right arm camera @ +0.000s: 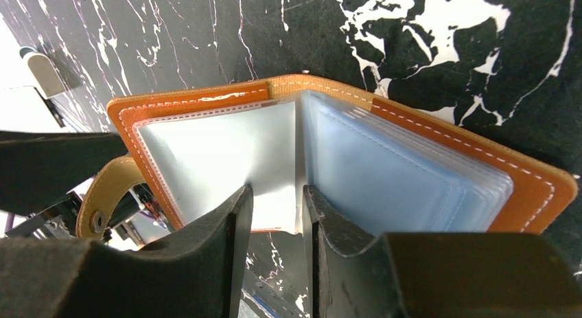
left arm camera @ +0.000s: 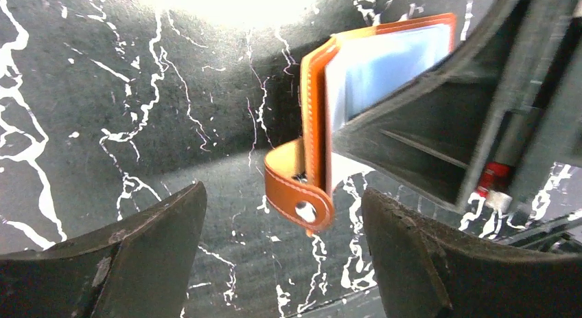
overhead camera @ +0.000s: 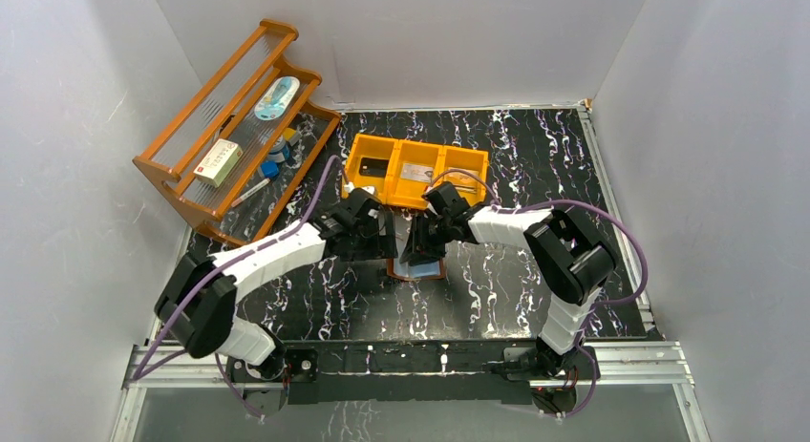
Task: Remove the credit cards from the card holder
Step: Remove the credit card from the card holder.
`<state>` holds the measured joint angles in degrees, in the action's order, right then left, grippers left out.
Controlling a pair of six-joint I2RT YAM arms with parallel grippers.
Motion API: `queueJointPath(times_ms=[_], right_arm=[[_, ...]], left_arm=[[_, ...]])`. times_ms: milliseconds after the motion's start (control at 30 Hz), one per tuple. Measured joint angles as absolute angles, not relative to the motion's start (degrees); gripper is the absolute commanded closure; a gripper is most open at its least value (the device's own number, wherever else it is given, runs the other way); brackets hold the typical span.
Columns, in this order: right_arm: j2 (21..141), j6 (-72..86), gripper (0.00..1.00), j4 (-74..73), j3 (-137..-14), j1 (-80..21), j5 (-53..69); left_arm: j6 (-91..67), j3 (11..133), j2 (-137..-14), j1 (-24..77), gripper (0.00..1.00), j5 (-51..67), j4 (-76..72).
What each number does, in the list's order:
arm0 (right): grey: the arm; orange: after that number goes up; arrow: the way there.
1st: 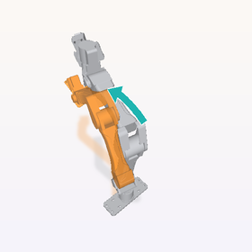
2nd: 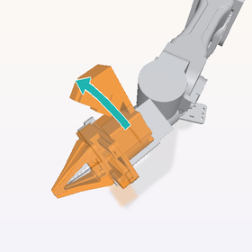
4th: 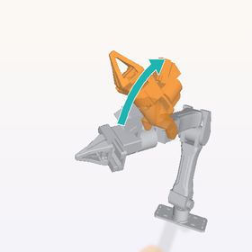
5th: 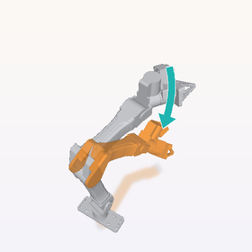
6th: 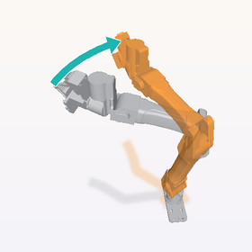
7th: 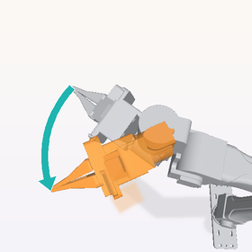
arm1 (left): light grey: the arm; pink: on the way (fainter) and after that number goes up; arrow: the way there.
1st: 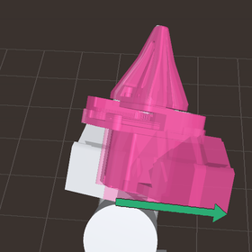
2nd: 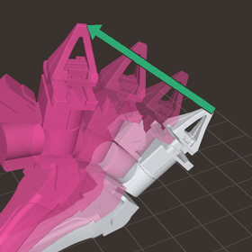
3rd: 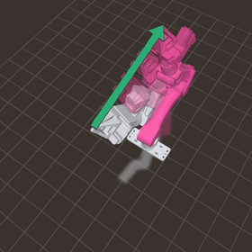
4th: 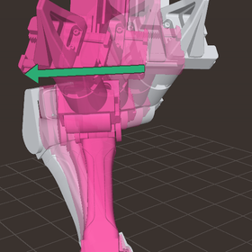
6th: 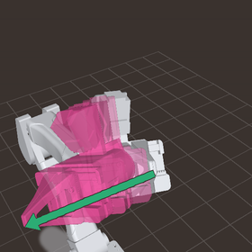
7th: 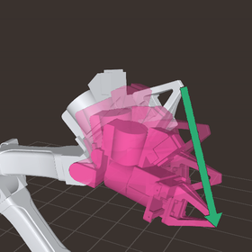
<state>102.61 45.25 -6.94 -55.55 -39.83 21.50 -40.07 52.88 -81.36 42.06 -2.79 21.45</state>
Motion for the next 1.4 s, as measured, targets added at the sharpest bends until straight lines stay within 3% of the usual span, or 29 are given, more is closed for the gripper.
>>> queueJointPath(times_ms=[267, 400, 600, 967, 1233, 1400], right_arm=[[102.52, 45.8, 0.57, -4.99, -54.57, -39.75, 22.65], [102.21, 45.8, 0.53, -4.97, -54.54, -39.75, 22.68], [97.93, 44.66, 0.41, -9.26, -54.61, -39.75, 18.96], [91.37, 44.66, 0.42, -18.31, -54.94, -38.5, 4.32], [91.48, 44.69, 0.49, -17.8, -53.8, -38.35, 5.37], [92.49, 44.77, 0.44, -17.41, -53.71, -38.37, 6.61]], left_arm=[[-39.86, 52.88, -89.47, 42.06, 0.54, -1.63, 19.66], [-39.66, 52.88, -89.47, 42.06, 0.64, -1.69, 19.18], [-39.33, 52.8, -89.32, 42.09, 0.68, -0.86, 18.63], [-38.57, 50.5, -89.12, 42.09, 0.68, 1.96, 17.58], [-38.54, 50.26, -89.1, 42.09, 0.68, 3.07, 17.1], [-38.54, 50.24, -89.1, 42.09, 0.68, 3.53, 17.06]])
